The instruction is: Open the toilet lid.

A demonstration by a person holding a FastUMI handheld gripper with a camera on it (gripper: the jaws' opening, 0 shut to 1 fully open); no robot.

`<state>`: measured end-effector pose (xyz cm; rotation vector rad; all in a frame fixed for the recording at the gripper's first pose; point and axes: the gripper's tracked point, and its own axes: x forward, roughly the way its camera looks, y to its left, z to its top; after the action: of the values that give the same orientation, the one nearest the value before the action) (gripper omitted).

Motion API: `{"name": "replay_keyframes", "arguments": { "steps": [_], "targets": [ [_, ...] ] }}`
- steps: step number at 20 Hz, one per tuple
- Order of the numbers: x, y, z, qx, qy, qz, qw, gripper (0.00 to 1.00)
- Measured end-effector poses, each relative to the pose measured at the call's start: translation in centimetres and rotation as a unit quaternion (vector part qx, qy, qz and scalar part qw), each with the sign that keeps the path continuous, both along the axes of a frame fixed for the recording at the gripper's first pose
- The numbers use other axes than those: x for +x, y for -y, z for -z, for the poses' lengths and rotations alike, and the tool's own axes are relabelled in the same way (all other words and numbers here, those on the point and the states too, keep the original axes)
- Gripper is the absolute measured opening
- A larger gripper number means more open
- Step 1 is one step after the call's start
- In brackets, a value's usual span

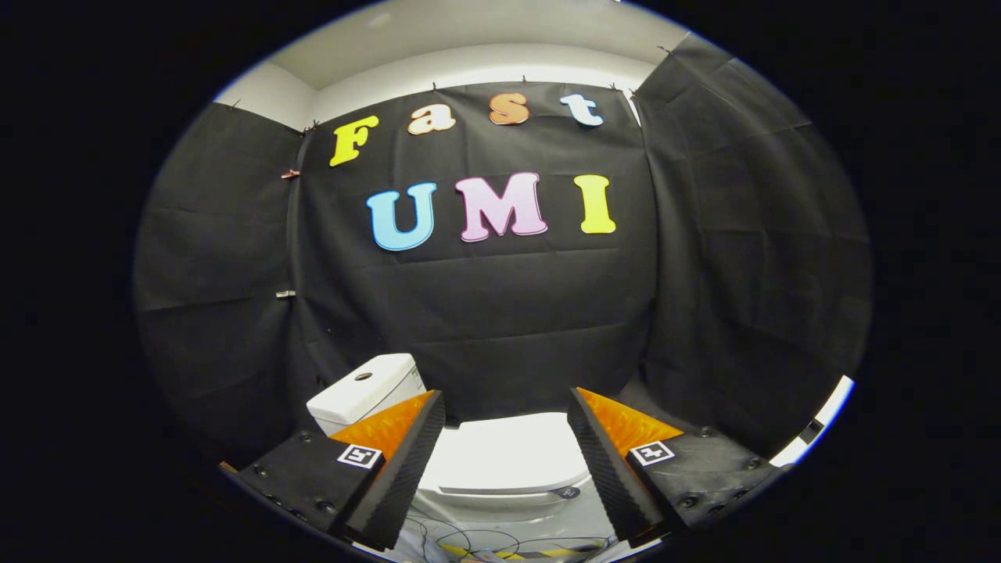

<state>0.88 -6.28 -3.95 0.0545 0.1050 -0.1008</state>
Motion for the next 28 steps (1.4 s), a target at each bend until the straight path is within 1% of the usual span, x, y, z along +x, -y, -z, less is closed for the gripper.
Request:
{"name": "replay_keyframes", "arguments": {
  "steps": [4,6,9,11,15,20,22,28],
  "targets": [
    [1.5,3.9,3.2,0.036,-0.025,0.027,0.999,0.99],
    [2.2,6.3,5.3,0.06,-0.042,0.045,0.996,0.98],
    [3.5,9.2,9.2,0.098,-0.069,0.061,0.991,0.98],
    [4.4,10.9,12.2,0.132,-0.093,0.067,0.985,0.98],
    [6.2,13.4,18.0,0.194,-0.136,0.081,0.968,0.98],
    [9.3,14.4,24.5,0.277,-0.171,0.078,0.942,0.98],
    [9.7,15.0,26.7,0.307,-0.175,0.077,0.932,0.98],
    [11.0,16.5,33.9,0.391,-0.202,0.09,0.893,0.98]
  ]
}}
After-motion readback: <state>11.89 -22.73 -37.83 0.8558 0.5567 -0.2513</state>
